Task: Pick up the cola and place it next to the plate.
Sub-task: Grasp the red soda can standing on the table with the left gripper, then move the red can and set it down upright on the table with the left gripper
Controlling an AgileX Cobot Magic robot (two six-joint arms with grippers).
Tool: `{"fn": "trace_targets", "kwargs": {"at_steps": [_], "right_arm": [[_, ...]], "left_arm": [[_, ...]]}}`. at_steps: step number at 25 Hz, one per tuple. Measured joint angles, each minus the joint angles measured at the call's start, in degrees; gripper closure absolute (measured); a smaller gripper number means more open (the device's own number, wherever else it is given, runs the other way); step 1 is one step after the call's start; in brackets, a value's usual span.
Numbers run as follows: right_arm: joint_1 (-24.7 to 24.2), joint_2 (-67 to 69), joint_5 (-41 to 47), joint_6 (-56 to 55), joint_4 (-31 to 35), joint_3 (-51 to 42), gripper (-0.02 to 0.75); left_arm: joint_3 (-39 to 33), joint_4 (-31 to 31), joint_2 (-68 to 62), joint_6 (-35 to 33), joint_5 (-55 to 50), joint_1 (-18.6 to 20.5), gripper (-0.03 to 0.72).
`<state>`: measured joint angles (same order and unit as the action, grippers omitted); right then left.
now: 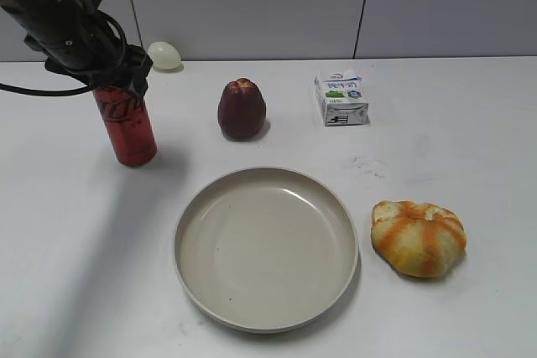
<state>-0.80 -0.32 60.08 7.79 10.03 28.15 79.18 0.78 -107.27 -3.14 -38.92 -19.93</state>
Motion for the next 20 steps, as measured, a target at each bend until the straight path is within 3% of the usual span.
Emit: {"fn": "trace_targets", "kwargs": {"at_steps": [7, 14, 20], "right_arm": [[0.0, 0.0, 0.0, 0.0, 0.0, 0.0, 0.206], [0.0, 0.0, 0.0, 0.0, 0.0, 0.0, 0.206], [0.0, 0.0, 0.0, 0.0, 0.0, 0.0, 0.206]], "left_arm": [[2.3, 1.5, 0.3, 0.0, -3.5, -2.4, 0.163], [12.9, 2.6, 1.6, 0.0, -5.5, -12.7, 0.163], [14.9, 2.4, -0.4, 0.0, -2.7, -19.2, 0.163]]}}
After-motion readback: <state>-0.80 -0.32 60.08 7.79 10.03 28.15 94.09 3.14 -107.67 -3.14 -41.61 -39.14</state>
